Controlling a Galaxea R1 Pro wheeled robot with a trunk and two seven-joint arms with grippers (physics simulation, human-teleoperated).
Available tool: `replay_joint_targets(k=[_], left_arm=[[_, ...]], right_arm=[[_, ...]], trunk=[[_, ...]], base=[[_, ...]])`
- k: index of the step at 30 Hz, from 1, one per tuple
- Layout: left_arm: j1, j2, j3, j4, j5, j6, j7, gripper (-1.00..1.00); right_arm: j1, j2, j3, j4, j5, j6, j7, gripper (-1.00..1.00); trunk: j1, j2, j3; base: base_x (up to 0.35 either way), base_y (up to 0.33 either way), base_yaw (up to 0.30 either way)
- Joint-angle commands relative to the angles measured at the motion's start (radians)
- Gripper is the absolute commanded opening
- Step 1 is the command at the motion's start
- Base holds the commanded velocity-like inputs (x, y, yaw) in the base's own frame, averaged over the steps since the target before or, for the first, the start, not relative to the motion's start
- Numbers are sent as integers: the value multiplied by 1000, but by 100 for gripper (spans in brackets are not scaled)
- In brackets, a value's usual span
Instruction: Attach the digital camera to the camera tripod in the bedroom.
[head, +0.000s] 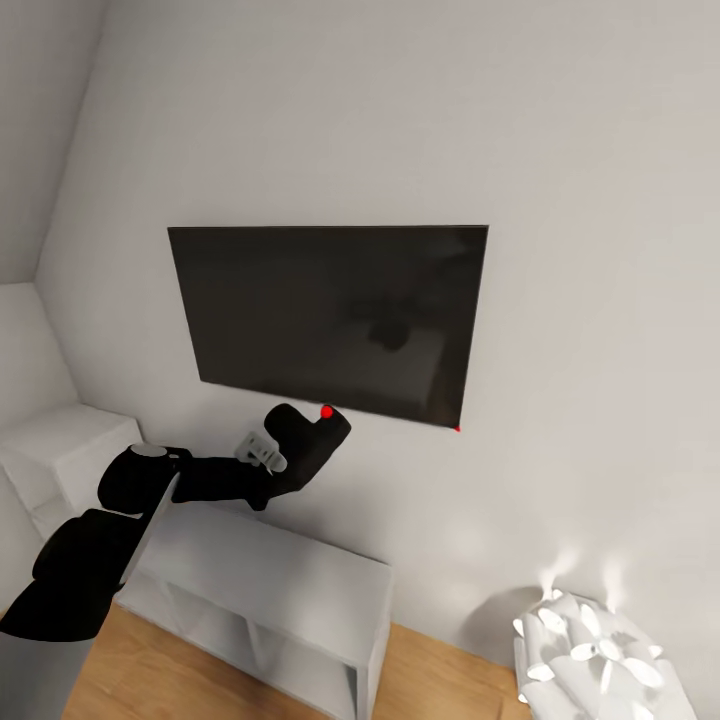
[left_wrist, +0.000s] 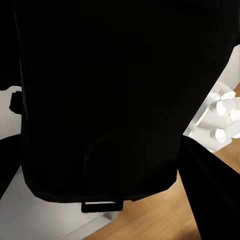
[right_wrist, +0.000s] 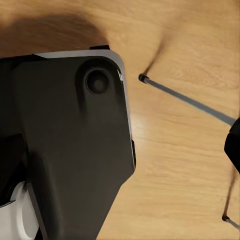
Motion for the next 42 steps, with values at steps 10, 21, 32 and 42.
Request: replay_joint_targets(k=[10,21,32,42], left_arm=[[-1,0,0,-1,-9,7,-11,-100],[-1,0,0,-1,-9,7,-11,-100],[-1,0,0,-1,-8,5,-11,-100],[-1,0,-5,-1,-9,4,-13,-100]], right_arm=[[-1,1,8,4,-9,-7,-2,100],[-1,1,8,4,-9,-7,-2,100],[-1,1,8,4,-9,-7,-1,100],[-1,1,8,4,-9,-7,-1,100]], trunk=[[1,-1,0],[1,-1,0],[1,-1,0],[1,-1,0]], base=[[54,15,-14],[3,1,-233],[0,0,-297],[0,0,-132]])
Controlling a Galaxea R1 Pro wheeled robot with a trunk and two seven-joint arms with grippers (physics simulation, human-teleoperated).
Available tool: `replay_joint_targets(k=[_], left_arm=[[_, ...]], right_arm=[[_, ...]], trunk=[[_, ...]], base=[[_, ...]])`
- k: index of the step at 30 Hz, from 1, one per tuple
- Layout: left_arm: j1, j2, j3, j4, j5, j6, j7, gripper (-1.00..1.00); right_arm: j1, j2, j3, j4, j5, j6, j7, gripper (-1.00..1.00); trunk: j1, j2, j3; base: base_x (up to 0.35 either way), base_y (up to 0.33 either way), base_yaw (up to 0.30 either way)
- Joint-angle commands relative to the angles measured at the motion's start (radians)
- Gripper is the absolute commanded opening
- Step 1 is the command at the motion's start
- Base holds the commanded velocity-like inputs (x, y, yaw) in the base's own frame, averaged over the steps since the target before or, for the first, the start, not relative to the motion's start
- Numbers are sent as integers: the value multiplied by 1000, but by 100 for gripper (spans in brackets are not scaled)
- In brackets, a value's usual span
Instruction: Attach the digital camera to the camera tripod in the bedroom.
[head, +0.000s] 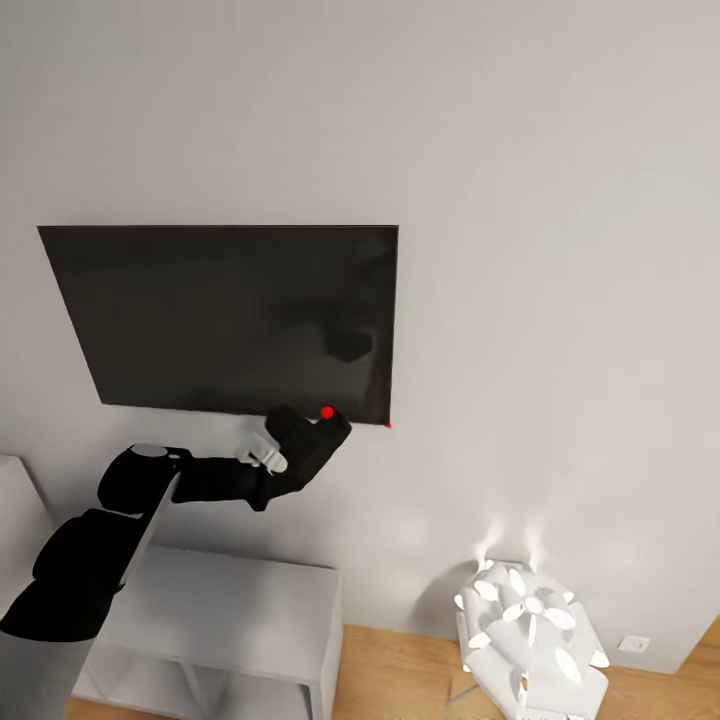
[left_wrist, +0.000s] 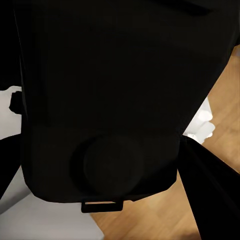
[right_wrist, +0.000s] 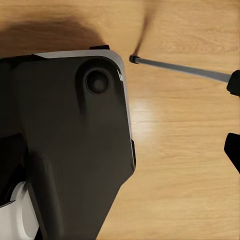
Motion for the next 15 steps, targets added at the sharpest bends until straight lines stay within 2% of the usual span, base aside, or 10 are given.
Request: replay_joint_targets(k=[1,4,7,9,10,12,15], left_arm=[[-1,0,-4,-1,-9,3,-10,-100],[-1,0,-25,-1,-9,3,-10,-100],[-1,-1,-88,-1,-9,3,-9,-100],[-1,-4,-117,-1,-9,3,-8,-100],[-1,-10,-143,-1,-9,3,-7,-100],[-1,-20,-173,-1,-9,3,-6,-100],[-1,-30,-192,-1,-9,3,-5,-100]], right_arm=[[-1,1,8,4,-9,-7,-1,100],[-1,1,8,4,-9,-7,-1,100],[-1,1,8,4,-9,-7,-1,100],[-1,1,8,4,-9,-7,-1,100],[-1,1,8,4,-9,-7,-1,100],[-1,1,8,4,-9,-7,-1,100],[-1,1,8,4,-9,-7,-1,100]], trunk=[[0,-1,0],[0,-1,0],[0,-1,0],[0,-1,0],[0,-1,0],[0,-1,0],[0,-1,0]], base=[[0,0,-20],[0,0,-13],[0,0,-5],[0,0,-2],[0,0,-1],[0,0,-1],[0,0,0]])
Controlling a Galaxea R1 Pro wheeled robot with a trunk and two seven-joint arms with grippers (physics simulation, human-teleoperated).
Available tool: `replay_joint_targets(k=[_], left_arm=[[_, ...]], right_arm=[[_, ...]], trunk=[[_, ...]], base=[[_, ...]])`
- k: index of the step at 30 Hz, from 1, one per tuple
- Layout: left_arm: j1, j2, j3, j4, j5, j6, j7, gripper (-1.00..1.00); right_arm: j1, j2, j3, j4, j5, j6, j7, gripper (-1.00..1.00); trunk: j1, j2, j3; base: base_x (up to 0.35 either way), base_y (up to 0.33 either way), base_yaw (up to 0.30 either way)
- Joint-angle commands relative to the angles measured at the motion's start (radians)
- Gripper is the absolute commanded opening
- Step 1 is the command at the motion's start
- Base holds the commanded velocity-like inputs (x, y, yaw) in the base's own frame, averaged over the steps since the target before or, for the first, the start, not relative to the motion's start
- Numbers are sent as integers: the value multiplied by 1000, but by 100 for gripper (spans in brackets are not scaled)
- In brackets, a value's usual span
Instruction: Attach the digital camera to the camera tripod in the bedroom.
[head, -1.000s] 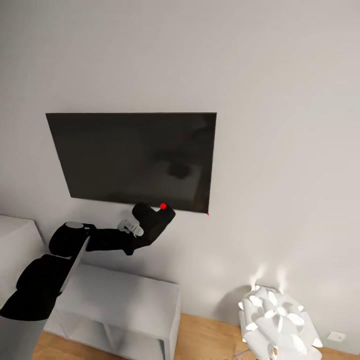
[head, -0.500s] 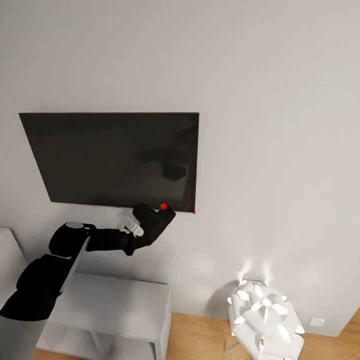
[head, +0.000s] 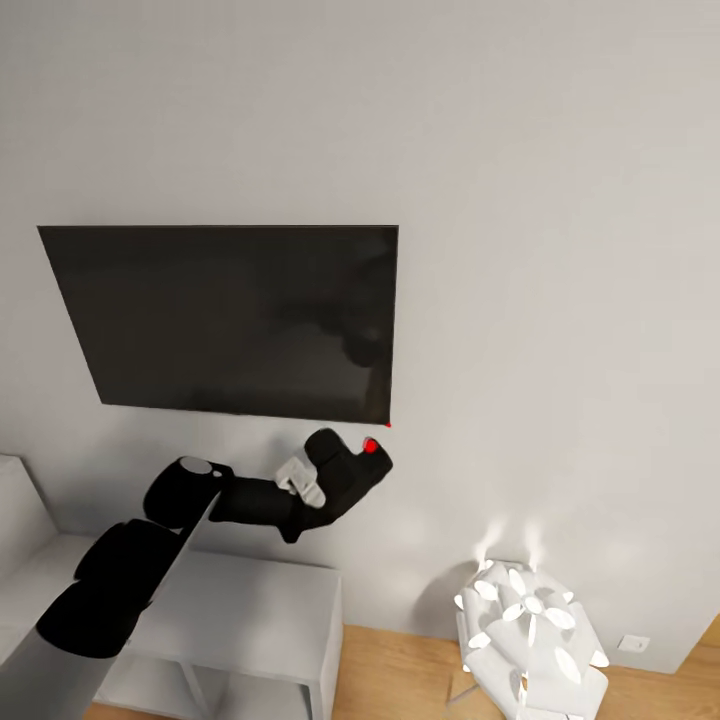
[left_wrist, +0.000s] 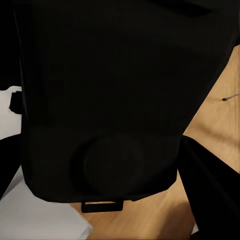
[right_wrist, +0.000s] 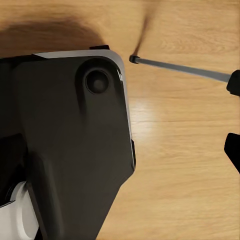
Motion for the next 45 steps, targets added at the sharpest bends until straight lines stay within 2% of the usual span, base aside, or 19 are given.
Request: replay_joint_targets(k=[1,9,45], left_arm=[[-1,-2,-3,-1,-12,2,-9,-100],[-1,-8,-14,-1,-12,2,-10,-100],[-1,-6,-14,-1,-12,4,-14,-100]], right_arm=[[-1,1,8,4,-9,-7,-1,100],[-1,1,8,4,-9,-7,-1,100],[-1,1,8,4,-9,-7,0,100]], trunk=[[0,-1,0],[0,-1,0],[0,-1,0]], base=[[0,0,0],[0,0,-61],[0,13,-216]])
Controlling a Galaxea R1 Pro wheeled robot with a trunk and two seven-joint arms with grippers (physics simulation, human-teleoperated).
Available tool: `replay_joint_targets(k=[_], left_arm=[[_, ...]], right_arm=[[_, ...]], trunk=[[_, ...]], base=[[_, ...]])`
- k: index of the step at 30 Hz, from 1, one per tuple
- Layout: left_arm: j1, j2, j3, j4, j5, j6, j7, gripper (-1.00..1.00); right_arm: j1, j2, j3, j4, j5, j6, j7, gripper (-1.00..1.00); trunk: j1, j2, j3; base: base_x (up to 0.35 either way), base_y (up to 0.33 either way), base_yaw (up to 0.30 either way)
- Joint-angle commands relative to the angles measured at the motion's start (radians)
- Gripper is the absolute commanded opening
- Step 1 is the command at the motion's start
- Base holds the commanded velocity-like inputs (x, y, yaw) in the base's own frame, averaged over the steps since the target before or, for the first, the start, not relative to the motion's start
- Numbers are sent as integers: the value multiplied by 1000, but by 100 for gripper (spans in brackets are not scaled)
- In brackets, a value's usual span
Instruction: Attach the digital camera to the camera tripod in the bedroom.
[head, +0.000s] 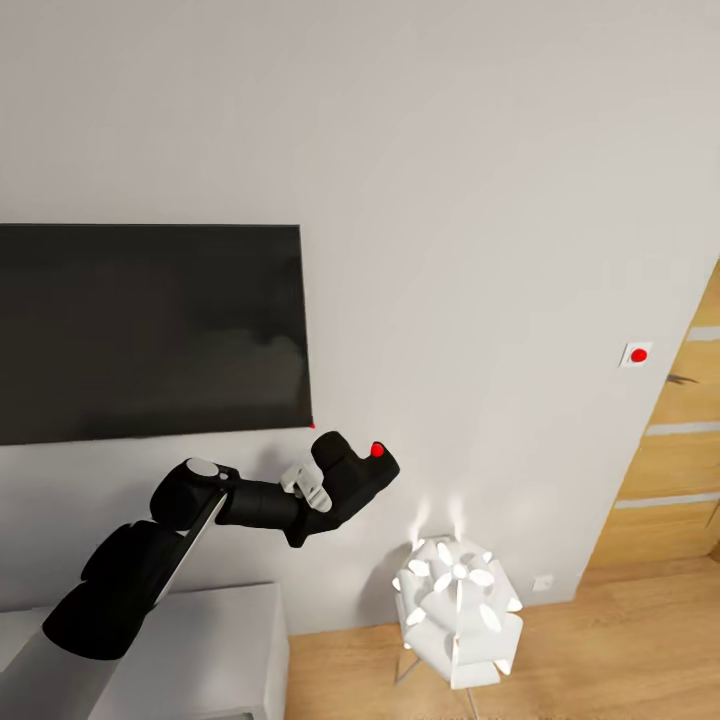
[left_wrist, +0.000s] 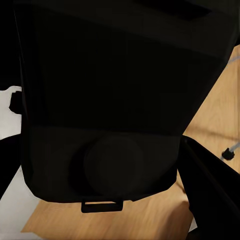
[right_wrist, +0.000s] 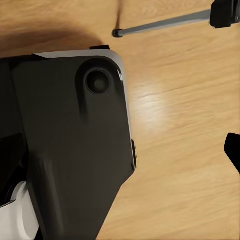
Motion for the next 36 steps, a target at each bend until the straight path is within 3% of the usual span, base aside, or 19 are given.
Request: replay_joint_targets(k=[1,27,36], left_arm=[[-1,1,0,-1,-8,3,-10,-100],[-1,1,-1,-1,-8,1,-8,-100],[-1,1,-1,-1,-8,1,-7,-100]], right_arm=[[-1,0,8,4,-9,-7,-1,100],[-1,1,8,4,-9,-7,-1,100],[-1,1,8,4,-9,-7,-1,100]], trunk=[[0,-1,0],[0,-1,0],[0,-1,0]], base=[[0,231,-48],[3,119,-6],[171,155,0]])
